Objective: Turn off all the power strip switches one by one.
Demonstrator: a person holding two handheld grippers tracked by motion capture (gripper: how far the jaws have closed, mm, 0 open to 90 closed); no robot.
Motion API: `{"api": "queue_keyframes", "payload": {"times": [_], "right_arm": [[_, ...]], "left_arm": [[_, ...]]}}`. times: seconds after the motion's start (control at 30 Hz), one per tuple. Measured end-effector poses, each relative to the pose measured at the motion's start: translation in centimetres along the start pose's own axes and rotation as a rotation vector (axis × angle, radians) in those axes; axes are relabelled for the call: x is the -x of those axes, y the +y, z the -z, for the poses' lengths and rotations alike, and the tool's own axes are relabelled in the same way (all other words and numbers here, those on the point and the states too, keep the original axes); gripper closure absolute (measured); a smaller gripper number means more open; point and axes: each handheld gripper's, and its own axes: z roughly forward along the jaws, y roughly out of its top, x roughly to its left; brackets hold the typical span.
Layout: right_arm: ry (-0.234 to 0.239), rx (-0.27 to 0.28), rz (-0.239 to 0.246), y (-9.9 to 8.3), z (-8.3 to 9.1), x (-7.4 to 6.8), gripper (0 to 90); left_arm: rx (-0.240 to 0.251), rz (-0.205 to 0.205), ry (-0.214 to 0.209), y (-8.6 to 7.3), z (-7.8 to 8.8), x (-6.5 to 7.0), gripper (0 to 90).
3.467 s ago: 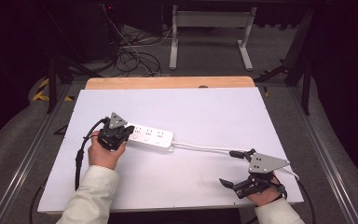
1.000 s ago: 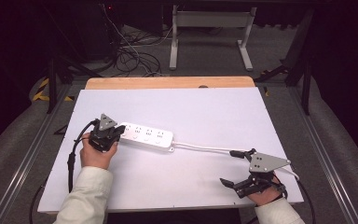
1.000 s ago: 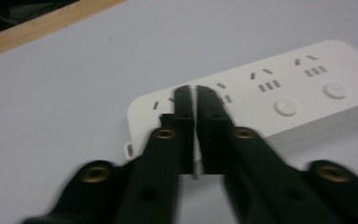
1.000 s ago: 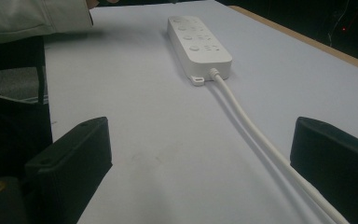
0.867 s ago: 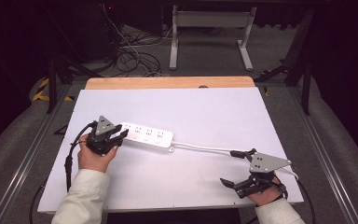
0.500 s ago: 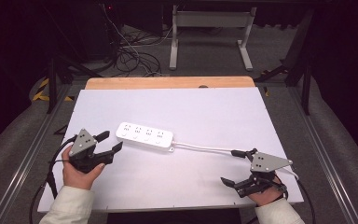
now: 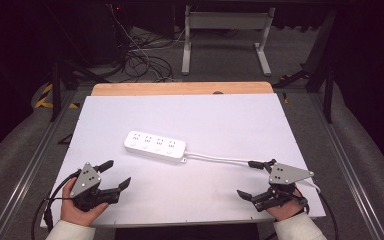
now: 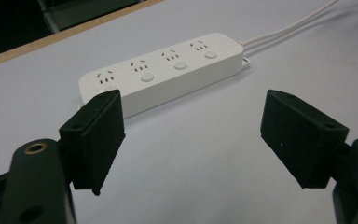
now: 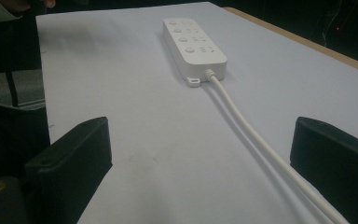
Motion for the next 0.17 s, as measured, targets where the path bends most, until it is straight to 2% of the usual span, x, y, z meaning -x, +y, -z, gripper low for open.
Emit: {"api": "queue_keyframes", "payload": {"times": [0.17], "right_arm": [[0.003,-0.003,0.000,0.01,-0.13,0.00,6.0]], "left_arm": [[-0.001,0.051,-0.030,-0.52,0.05,0.07,22.2]]}}
